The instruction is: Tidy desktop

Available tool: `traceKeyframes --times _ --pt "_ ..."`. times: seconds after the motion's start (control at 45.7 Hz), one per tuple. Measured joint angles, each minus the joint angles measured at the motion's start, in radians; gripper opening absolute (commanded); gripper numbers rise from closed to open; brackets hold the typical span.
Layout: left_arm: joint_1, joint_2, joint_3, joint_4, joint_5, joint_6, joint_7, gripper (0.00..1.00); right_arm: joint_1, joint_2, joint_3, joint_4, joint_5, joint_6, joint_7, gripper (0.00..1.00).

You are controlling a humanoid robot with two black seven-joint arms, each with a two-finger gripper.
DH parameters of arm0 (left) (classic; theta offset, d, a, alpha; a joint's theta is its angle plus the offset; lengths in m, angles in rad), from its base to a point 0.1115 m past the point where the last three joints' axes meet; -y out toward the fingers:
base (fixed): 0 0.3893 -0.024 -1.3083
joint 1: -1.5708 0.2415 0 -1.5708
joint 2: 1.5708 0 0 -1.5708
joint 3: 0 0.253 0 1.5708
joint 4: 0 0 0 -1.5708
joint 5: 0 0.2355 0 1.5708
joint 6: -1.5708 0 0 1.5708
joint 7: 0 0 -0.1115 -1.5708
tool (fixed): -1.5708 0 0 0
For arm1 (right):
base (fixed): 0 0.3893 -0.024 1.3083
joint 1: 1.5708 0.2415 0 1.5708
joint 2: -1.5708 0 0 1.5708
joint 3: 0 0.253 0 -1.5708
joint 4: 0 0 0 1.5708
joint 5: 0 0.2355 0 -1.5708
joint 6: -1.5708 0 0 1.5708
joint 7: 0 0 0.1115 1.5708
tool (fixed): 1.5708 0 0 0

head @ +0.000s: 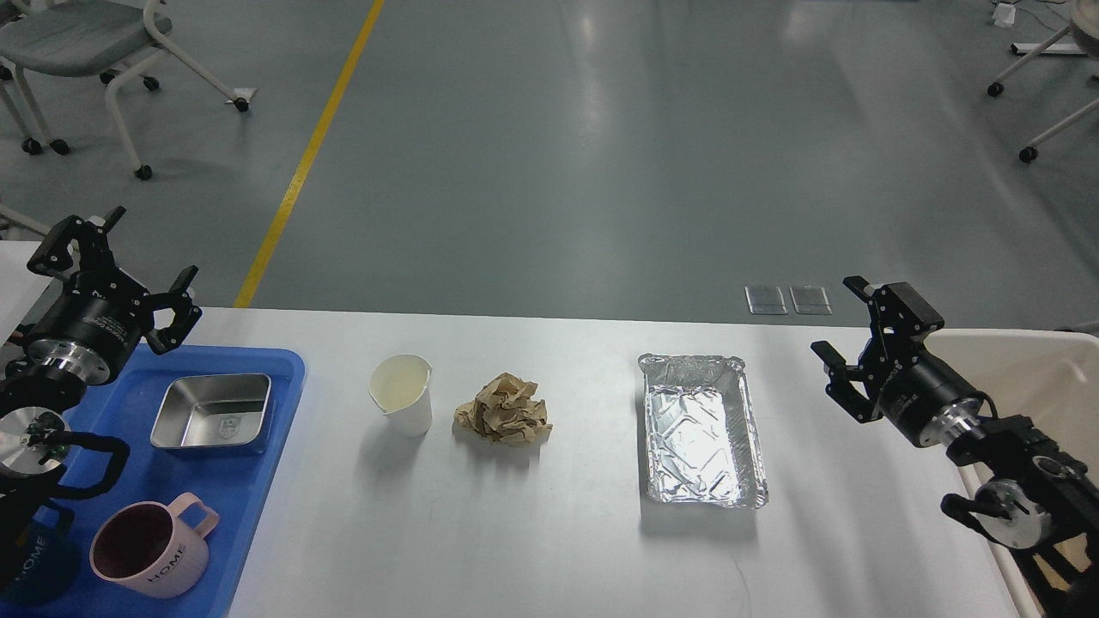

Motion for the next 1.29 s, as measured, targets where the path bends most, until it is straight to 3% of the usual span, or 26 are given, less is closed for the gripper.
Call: traceKeyframes --times 0.219,0.372,0.503,0.744,0.875,1.182,1.291 --pt "0.098 -0.04 -0.054 -0.168 0.003 0.103 -0.003 0.96 0.008 -0.086 0.002 0.021 -0.084 -0.015 0.007 1.0" --pt "0.154 -0.082 -0.091 -0.234 0.014 0.146 -0.004 0.96 -0.002 -0.103 0.006 0.089 -0.393 -0.141 0.037 1.0" --pt "0.197 -0.11 -0.115 -0.259 0.058 0.171 -0.005 0.96 -0.041 -0.172 -0.04 0.133 -0.537 -0.119 0.042 1.0" --pt "0.27 -0.13 -0.184 -0.268 0.178 0.167 -0.015 0.96 -0.077 -0.371 -0.179 0.181 -0.555 -0.085 0.043 1.0" --pt "0.278 -0.131 -0.186 -0.264 0.194 0.12 -0.031 0.96 -0.094 -0.474 -0.215 0.206 -0.578 -0.086 0.047 1.0" --pt "0.268 -0.145 -0.185 -0.208 0.197 0.071 -0.065 0.96 -0.146 -0.722 -0.219 0.238 -0.674 -0.106 0.09 1.0" --pt "0.267 -0.148 -0.181 -0.185 0.197 0.07 -0.103 0.96 -0.158 -0.781 -0.224 0.258 -0.742 -0.134 0.125 1.0"
